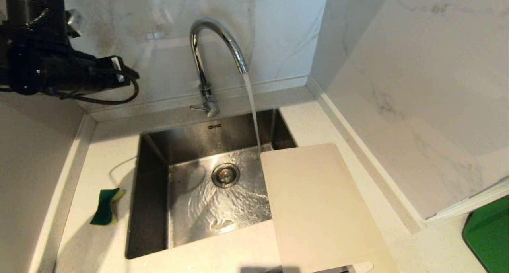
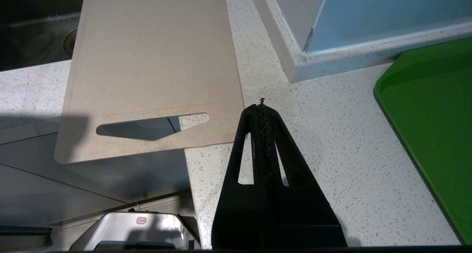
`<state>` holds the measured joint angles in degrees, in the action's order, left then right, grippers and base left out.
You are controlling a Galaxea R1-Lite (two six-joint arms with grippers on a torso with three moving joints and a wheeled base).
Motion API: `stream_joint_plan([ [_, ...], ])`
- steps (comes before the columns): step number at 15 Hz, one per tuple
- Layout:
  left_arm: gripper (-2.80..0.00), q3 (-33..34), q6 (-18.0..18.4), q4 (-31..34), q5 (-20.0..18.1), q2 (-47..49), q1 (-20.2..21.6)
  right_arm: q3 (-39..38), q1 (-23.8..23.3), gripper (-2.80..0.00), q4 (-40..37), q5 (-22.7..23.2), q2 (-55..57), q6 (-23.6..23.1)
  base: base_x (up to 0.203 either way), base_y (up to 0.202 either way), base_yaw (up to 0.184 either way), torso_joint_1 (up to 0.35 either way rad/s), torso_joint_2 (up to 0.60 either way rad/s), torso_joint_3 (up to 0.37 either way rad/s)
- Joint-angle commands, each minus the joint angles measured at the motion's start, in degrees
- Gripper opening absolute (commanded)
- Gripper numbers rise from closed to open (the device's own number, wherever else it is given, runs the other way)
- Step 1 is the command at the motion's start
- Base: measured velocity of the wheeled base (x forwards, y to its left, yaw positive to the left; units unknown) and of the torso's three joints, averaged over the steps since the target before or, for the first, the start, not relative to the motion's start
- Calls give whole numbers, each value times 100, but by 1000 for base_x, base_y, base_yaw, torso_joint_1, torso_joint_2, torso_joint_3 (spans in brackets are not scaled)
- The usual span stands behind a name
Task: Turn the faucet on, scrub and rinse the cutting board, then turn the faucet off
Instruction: Pick up the cleaning cloth
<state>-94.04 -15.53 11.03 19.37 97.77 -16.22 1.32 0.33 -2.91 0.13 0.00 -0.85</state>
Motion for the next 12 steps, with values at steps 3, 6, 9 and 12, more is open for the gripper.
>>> stream_joint_plan([
  [3,-280,893,565,1234,-835,-1091,621,0,2,-280,1,4,0,-3,0,0,0,0,0,0],
  [6,-280,1852,927,1368,-1240,-1407,969,0,2,-280,-7,4,0,-3,0,0,0,0,0,0],
  [9,-280,2896,920,1340,-1356,-1527,1083,0,2,-280,-1,4,0,-3,0,0,0,0,0,0],
  [12,-280,3783,606,825,-1662,-1515,1108,0,2,-280,1,4,0,-3,0,0,0,0,0,0],
])
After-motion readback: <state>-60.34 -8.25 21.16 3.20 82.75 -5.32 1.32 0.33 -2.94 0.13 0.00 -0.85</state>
